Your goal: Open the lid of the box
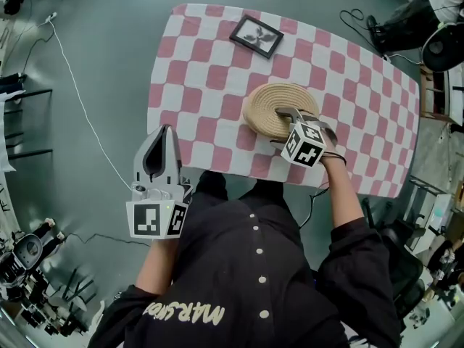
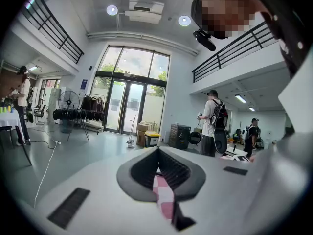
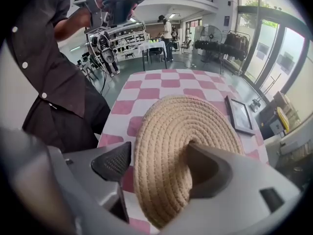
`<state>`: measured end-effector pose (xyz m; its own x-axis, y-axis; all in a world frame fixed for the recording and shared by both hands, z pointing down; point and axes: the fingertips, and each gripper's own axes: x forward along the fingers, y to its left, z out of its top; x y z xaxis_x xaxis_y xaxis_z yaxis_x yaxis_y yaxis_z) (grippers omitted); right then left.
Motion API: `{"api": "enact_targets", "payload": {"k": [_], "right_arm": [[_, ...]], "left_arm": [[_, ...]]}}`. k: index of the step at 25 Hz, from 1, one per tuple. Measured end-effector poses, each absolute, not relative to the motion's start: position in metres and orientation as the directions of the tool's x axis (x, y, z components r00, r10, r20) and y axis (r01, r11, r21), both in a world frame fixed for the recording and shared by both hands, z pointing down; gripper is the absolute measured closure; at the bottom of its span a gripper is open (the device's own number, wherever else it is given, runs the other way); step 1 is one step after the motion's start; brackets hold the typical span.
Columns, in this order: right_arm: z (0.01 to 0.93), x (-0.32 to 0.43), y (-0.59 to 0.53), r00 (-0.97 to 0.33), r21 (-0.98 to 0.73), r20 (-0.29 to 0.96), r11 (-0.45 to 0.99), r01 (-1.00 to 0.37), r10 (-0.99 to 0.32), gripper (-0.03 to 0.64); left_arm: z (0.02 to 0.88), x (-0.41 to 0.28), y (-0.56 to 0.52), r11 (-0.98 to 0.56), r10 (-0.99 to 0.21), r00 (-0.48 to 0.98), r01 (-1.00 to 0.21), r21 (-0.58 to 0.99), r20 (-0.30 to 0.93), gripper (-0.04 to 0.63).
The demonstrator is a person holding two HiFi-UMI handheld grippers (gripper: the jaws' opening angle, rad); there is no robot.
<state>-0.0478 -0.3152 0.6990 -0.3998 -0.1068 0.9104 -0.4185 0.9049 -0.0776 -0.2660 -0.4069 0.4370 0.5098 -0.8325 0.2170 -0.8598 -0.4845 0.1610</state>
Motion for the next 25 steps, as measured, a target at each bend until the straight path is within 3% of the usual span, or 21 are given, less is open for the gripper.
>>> {"api": "enact_targets", "payload": {"k": [2,11,25], "right_arm": [[0.699,-0.047,-0.317,-0.389,-0.065,0.915,0.910,-0.409,-0.110,0.289],[0.690,-0.044,-0.315,-0.360,0.007,0.920,0.926,-0.378,-0.154,0.314],[0.640,-0.023,-0.329,-0.387,0.129,0.849,0.851,-0.508,-0.359,0.327]], "left_arm": [[0.437,-0.268,-0.406,-0.481,-0.834,0.506,-0.862,0.161,0.218,0.584],[0.433,-0.266,-0.404,-0.489,-0.832,0.515,-0.857,0.165,0.206,0.584],[0.408,-0.254,-0.395,-0.513,-0.835,0.532,-0.845,0.154,0.141,0.584]]}}
